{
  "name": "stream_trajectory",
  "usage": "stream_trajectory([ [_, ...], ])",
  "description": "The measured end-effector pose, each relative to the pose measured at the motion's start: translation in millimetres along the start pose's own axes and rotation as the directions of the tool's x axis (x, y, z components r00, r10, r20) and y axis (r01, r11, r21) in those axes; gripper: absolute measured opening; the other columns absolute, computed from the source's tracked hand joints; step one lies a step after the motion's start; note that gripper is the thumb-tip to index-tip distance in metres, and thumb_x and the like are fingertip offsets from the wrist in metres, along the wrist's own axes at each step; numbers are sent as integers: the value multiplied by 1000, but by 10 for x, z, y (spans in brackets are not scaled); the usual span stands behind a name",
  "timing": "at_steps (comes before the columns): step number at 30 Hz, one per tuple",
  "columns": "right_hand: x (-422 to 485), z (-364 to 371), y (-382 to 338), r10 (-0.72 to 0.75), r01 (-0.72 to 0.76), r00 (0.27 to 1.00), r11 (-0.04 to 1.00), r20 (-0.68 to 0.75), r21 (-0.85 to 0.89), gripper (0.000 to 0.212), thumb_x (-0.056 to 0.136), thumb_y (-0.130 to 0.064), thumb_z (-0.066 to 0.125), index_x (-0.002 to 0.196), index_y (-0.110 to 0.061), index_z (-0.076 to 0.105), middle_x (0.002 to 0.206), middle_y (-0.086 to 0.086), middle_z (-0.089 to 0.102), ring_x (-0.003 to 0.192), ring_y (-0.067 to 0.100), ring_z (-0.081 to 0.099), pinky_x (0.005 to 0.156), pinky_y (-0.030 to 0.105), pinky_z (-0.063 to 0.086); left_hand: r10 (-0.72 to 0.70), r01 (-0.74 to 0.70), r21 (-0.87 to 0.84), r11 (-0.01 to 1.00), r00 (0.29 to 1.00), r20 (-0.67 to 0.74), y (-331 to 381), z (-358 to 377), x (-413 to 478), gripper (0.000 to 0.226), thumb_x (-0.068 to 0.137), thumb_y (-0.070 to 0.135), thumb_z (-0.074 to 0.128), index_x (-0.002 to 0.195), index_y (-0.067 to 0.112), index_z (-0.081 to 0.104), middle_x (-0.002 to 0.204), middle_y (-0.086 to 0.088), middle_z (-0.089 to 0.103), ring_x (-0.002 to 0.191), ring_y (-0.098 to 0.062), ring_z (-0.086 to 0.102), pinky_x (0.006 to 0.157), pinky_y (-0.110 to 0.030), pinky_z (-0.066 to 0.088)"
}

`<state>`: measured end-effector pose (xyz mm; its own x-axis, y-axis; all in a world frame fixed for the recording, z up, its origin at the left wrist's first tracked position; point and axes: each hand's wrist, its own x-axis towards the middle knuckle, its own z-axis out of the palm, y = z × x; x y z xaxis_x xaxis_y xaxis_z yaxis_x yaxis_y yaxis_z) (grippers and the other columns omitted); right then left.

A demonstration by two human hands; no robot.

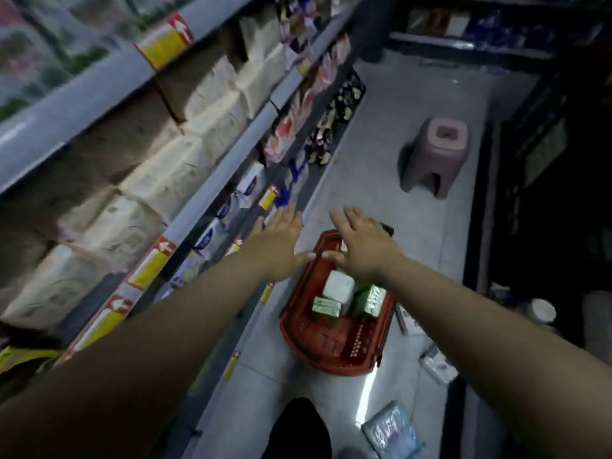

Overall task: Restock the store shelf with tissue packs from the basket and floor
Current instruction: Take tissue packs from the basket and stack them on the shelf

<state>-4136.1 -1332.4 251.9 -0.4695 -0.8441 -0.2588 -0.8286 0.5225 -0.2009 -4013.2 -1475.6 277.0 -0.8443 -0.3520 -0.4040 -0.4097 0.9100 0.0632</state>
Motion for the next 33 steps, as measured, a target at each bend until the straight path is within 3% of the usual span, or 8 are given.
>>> stream_trajectory([
  [7, 443, 1433, 485, 167, -188, 966, 978, 199, 87, 87, 92, -65, 38, 156, -23, -5, 163, 13, -4, 150, 27, -6, 119, 45, 3, 132, -143, 50, 988, 976, 171, -62, 1175, 1173, 89, 95, 60, 39, 154, 12, -8, 161, -6, -16, 149, -22, -9, 118, -48, 0],
  [15, 905, 2953, 730, 214, -276, 896, 955, 388, 111, 87, 94, -60, 39, 155, -22, -9, 163, 12, -8, 150, 26, -8, 121, 44, 1, 237, -252, 23, 967, 935, 265, -262, 2685, 2002, 90, 94, 56, 44, 154, 10, -3, 162, -10, -8, 150, -24, -3, 118, -48, 3],
  [18, 1085, 3500, 770, 229, -303, 876, 946, 424, 113, 90, 93, -57, 45, 155, -20, -9, 163, 11, -7, 150, 25, -6, 121, 45, 4, 263, -275, -3, 961, 916, 302, -304, 3246, 2177, 90, 94, 55, 45, 154, 10, -3, 162, -10, -8, 150, -24, -4, 118, -46, 5],
  [21, 1268, 3986, 775, 246, -339, 851, 932, 463, 128, 95, 92, -43, 59, 155, -17, -7, 163, 10, -3, 150, 25, 0, 121, 42, 11, 289, -277, -83, 957, 897, 333, -333, 3749, 2279, 90, 94, 52, 49, 154, 10, -2, 163, -9, -7, 150, -24, -2, 120, -45, 8],
  [23, 1369, 4250, 757, 267, -366, 852, 919, 450, 147, 92, 90, -24, 65, 155, -14, 1, 162, 10, 8, 149, 26, 10, 117, 38, 21, 296, -268, -127, 955, 884, 362, -330, 4016, 2311, 88, 94, 46, 51, 154, 10, -3, 162, -9, -7, 150, -24, -1, 120, -44, 8],
  [26, 1465, 4578, 722, 333, -377, 900, 919, 282, 117, 70, 87, 0, 56, 148, -12, 25, 144, 10, 32, 133, 27, 30, 100, 36, 42, 306, -255, -186, 949, 888, 342, -276, 4324, 2335, 83, 96, 34, 52, 154, 11, -2, 163, -8, -7, 150, -23, 6, 121, -41, 9],
  [30, 1523, 4822, 744, 391, -411, 895, 910, 214, 53, 45, 89, -1, 52, 132, -6, 39, 130, 13, 40, 122, 29, 38, 86, 36, 51, 264, -212, -222, 952, 934, 241, -116, 4524, 2258, 72, 98, 19, 46, 155, 15, 2, 163, -4, -6, 146, -23, 15, 118, -32, 15],
  [33, 1463, 4816, 743, 416, -450, 880, 885, 227, 122, 50, 84, -16, 67, 127, -6, 42, 128, 11, 42, 121, 28, 40, 88, 38, 51, 187, -153, -213, 965, 971, 151, -28, 4519, 2146, 72, 98, 17, 47, 155, 18, 4, 163, -6, -5, 146, -25, 12, 117, -34, 14],
])
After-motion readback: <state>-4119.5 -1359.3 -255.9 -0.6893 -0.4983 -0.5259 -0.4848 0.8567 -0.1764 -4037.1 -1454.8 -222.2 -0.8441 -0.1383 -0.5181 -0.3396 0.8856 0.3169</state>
